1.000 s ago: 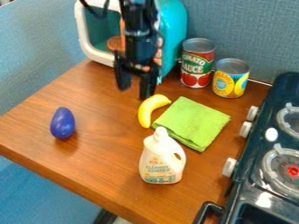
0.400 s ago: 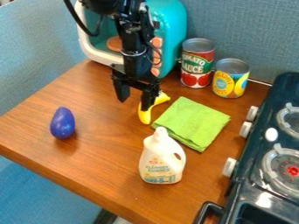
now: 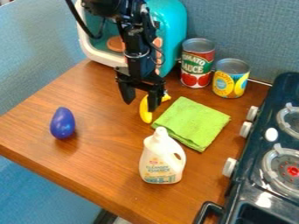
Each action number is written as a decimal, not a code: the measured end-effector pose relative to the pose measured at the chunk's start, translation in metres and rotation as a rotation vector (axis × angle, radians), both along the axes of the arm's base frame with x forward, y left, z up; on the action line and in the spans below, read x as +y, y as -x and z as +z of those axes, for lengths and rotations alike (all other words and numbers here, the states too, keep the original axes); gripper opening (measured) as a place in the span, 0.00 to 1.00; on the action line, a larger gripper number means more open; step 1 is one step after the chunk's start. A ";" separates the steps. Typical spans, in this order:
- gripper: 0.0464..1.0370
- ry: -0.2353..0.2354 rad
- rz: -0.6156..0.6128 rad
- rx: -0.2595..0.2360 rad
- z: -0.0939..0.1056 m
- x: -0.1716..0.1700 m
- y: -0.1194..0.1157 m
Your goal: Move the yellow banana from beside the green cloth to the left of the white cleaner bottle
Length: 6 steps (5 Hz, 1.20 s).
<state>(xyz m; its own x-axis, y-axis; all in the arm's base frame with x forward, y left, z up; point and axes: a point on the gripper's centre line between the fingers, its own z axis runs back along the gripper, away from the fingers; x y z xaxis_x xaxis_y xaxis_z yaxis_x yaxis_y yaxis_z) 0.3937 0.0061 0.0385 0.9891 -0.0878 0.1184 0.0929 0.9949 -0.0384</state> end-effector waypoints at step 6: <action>0.65 0.009 0.095 0.088 -0.019 0.001 -0.015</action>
